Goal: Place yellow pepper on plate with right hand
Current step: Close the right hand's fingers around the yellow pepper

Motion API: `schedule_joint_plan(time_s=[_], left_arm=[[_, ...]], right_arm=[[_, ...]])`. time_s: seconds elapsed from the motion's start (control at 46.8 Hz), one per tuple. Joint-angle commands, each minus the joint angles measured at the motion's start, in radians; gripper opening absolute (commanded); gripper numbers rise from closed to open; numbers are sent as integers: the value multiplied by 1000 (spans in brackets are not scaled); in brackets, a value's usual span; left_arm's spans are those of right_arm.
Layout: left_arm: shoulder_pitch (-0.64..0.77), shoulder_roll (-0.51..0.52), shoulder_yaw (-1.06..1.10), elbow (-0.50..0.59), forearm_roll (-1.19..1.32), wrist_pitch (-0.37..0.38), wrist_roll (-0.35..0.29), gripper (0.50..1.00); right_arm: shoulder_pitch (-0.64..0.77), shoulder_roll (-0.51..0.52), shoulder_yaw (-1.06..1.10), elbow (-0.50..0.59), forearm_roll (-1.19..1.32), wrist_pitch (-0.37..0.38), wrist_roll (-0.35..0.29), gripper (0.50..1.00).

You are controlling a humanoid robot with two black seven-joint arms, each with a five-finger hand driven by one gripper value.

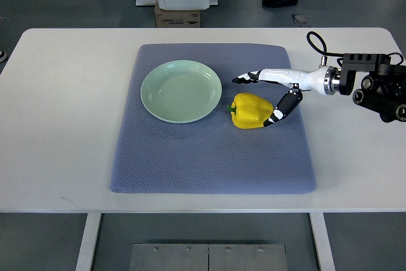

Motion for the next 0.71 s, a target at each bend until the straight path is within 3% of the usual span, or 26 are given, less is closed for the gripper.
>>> schedule_joint_plan(time_s=[0.0, 0.684], left_arm=[[0, 0, 0, 0, 0, 0, 0, 1000], [0, 0, 0, 0, 0, 0, 0, 1000]], right_arm=[[0, 8, -6, -2, -3, 0, 0, 958], [-12, 30, -3, -3, 62, 11, -20, 954]])
